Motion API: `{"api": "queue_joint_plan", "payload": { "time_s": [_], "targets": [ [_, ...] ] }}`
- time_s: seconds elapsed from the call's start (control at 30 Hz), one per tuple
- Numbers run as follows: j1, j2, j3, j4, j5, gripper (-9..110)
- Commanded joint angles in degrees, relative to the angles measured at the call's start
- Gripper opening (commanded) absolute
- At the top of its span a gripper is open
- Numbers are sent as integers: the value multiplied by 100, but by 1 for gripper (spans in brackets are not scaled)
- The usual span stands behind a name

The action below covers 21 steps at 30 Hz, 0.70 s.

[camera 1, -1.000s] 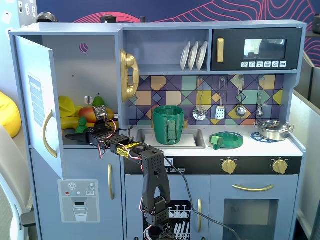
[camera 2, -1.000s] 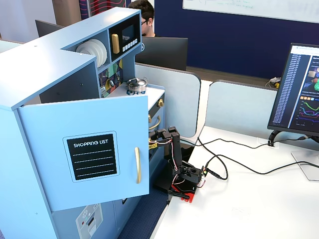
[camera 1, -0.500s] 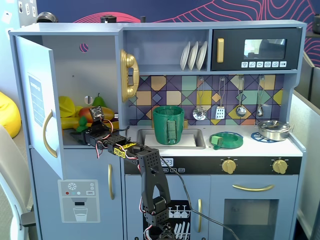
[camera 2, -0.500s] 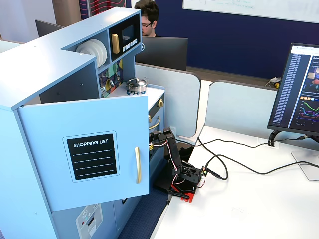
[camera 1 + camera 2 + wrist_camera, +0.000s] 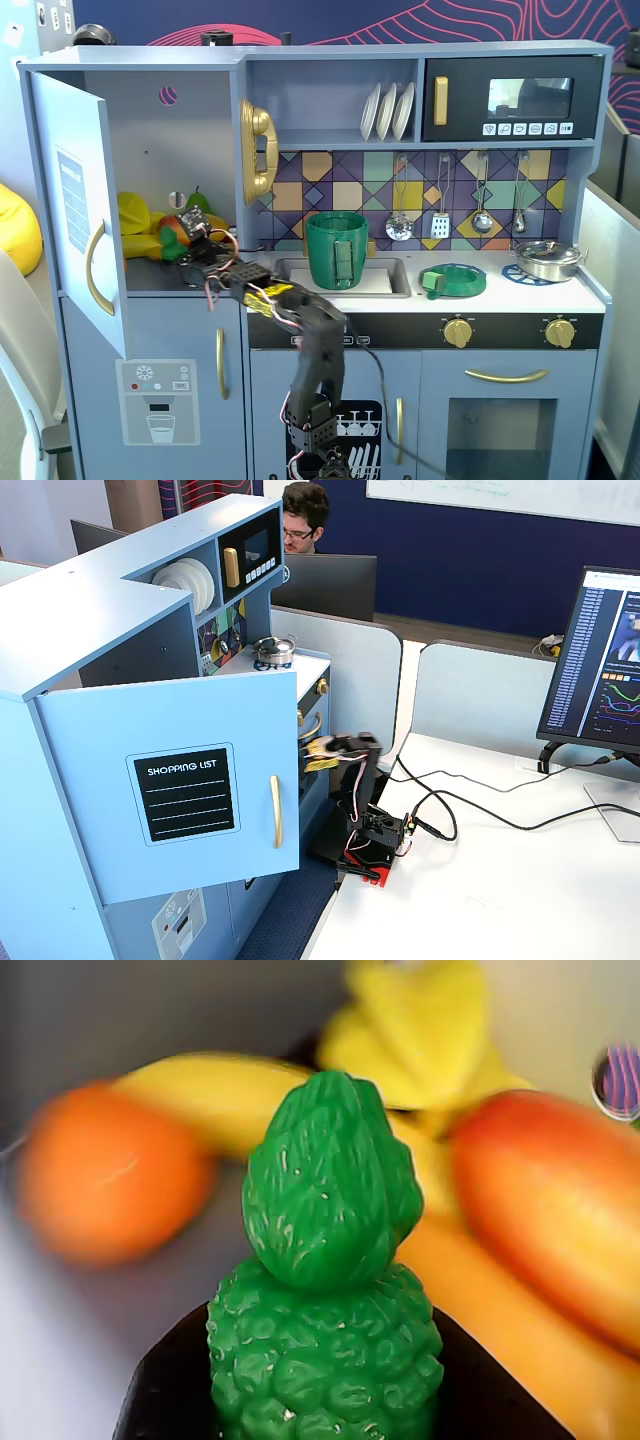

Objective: Pick up the green pineapple from the left cabinet and place it in the green recipient

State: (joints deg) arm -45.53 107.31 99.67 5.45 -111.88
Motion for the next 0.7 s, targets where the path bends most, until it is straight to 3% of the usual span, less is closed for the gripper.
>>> {"api": "queue_joint_plan", "payload": {
  "time_s": [0.0, 0.13, 0.33, 0.47, 0.67],
  "targets": [
    [-369, 2848, 1063, 1459, -510, 0],
    [-519, 4280, 1248, 2813, -378, 0],
    [686, 5177, 853, 4280, 220, 0],
    [1978, 5045, 527, 4403, 642, 0],
    [3366, 3454, -782, 4087, 949, 0]
  ]
}}
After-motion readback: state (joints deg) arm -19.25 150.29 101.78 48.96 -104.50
